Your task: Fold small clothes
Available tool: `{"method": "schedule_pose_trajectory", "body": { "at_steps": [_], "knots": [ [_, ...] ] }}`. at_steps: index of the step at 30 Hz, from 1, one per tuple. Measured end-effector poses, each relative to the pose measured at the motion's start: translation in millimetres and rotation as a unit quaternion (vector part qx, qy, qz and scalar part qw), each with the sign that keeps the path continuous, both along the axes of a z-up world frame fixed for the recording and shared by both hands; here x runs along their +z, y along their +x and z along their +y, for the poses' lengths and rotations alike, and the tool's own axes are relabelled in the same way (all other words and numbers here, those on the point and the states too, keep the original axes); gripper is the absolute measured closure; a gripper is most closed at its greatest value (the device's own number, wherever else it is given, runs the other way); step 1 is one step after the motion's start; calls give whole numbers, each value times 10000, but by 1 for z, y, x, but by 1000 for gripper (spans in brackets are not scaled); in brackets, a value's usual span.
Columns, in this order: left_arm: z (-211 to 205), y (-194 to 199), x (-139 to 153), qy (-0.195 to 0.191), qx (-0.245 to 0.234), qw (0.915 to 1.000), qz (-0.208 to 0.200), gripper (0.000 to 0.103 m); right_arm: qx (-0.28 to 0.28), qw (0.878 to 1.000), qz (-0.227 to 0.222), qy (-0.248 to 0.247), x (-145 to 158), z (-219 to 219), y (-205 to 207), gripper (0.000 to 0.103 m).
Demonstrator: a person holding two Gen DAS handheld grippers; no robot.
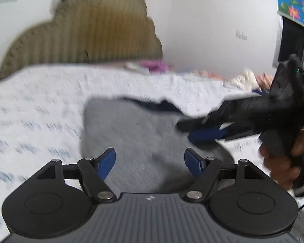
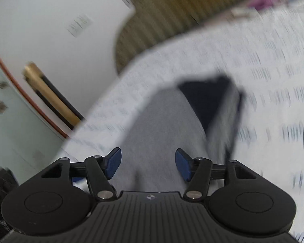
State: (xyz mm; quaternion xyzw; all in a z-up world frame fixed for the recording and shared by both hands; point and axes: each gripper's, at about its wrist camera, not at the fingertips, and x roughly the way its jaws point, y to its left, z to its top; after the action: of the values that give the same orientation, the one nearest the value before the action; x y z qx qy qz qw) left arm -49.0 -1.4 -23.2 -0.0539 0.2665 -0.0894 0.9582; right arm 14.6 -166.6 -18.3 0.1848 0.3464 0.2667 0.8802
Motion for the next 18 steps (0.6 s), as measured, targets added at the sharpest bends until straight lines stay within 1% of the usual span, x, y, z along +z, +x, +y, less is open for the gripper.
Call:
{"method": "schedule_pose_trajectory", "body": {
  "at_steps": [1, 2, 3, 4, 5, 6, 8, 9, 10, 11, 12, 13, 14, 16, 17, 18],
  "knots": [
    [-2, 11, -11, -42, -83, 9992, 387, 28, -137, 9996, 201, -129, -17, -2, 4, 51],
    [-1, 19, -20, -69, -72, 9980, 624, 28, -211, 9998, 62, -2, -28, -8, 1, 59],
    [0, 18, -22, -52, -29, 9988, 492, 28, -291, 9994, 63, 192, -32, -14, 0, 61],
    [0, 18, -17, -97, -21, 9984, 553, 28, -384, 9984, 206, 361, -31, -19, 0, 62],
    [1, 16, -11, -194, 5, 9979, 612, 28, -417, 9977, 335, 407, -26, -21, 0, 60],
    [4, 12, -3, -330, 23, 9977, 594, 28, -405, 9978, 381, 351, -18, -21, -1, 58],
    [14, 1, 14, -573, 119, 9977, 342, 28, -377, 9987, 155, 293, 1, -23, -7, 50],
    [21, -2, 21, -656, 213, 9974, 193, 27, -392, 9986, 21, 355, 9, -28, -7, 47],
    [29, -1, 26, -733, 376, 9965, 107, 24, -469, 9979, -47, 438, 14, -34, -5, 37],
    [38, 5, 27, -804, 580, 9949, 160, 24, -602, 9971, -35, 460, 16, -41, -1, 29],
    [48, 11, 25, -901, 758, 9924, 350, 24, -759, 9964, 64, 383, 16, -46, 4, 30],
    [57, 18, 21, -1037, 919, 9883, 638, 25, -891, 9954, 249, 257, 14, -49, 8, 34],
    [64, 22, 16, -1205, 1026, 9828, 952, 25, -927, 9945, 453, 167, 9, -51, 11, 34],
    [72, 23, 4, -1642, 893, 9727, 1373, 25, -653, 9949, 765, 116, -3, -48, 6, 36],
    [75, 24, -3, -1889, 804, 9653, 1611, 27, -519, 9949, 859, 64, -10, -47, -1, 33],
    [76, 24, -11, -2145, 707, 9571, 1816, 37, -467, 9945, 938, 16, -17, -46, -8, 34]
  ]
}}
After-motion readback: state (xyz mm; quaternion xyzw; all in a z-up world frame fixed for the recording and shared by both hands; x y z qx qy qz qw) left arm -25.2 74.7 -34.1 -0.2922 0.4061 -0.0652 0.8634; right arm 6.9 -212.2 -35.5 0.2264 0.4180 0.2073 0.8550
